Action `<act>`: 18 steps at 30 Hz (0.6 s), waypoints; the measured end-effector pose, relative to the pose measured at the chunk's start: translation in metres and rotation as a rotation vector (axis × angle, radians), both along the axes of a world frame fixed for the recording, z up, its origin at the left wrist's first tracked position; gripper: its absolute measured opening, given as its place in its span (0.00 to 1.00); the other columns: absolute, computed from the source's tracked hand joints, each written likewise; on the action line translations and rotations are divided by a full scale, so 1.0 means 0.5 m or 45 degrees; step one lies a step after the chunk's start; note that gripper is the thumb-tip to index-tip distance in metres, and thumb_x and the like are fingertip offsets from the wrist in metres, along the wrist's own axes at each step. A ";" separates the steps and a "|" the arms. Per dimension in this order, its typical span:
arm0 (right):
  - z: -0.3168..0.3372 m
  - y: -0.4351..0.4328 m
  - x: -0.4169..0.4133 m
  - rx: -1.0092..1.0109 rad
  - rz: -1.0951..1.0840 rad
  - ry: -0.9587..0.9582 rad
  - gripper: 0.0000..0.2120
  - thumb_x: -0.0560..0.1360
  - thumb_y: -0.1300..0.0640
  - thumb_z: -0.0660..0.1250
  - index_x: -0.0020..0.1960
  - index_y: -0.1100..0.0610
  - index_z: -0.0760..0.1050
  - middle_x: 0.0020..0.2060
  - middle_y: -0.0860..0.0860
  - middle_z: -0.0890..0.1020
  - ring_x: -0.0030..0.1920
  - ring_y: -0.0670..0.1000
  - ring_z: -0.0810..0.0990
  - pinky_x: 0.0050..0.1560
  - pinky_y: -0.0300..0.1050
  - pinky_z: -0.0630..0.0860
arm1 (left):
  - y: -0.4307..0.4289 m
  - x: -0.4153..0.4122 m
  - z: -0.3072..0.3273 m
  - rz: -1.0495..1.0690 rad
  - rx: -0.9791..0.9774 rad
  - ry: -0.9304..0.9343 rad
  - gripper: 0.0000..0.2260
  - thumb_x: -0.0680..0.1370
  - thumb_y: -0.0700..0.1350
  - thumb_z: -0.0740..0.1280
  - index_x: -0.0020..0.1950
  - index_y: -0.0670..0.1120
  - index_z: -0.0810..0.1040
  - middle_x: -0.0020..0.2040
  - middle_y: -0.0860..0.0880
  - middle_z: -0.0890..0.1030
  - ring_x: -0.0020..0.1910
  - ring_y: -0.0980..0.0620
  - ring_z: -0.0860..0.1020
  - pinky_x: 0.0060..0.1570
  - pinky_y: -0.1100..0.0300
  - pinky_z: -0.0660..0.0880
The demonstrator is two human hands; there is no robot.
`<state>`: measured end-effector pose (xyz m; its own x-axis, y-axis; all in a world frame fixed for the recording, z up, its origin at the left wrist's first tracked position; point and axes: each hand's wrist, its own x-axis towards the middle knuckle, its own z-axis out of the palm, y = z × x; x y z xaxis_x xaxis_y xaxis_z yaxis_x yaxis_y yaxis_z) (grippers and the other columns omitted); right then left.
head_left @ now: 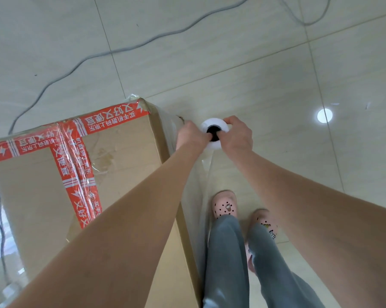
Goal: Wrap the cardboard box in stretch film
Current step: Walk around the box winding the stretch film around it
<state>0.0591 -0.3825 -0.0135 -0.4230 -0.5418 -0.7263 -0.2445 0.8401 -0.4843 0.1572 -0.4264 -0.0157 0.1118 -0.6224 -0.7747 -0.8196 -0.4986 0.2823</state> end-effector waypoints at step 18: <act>0.006 -0.089 -0.017 0.005 0.466 0.058 0.18 0.75 0.59 0.59 0.61 0.45 0.75 0.53 0.49 0.81 0.53 0.54 0.79 0.52 0.47 0.75 | -0.084 -0.026 0.015 -0.603 -0.271 -0.188 0.07 0.75 0.41 0.63 0.53 0.44 0.75 0.51 0.46 0.76 0.47 0.44 0.76 0.37 0.56 0.68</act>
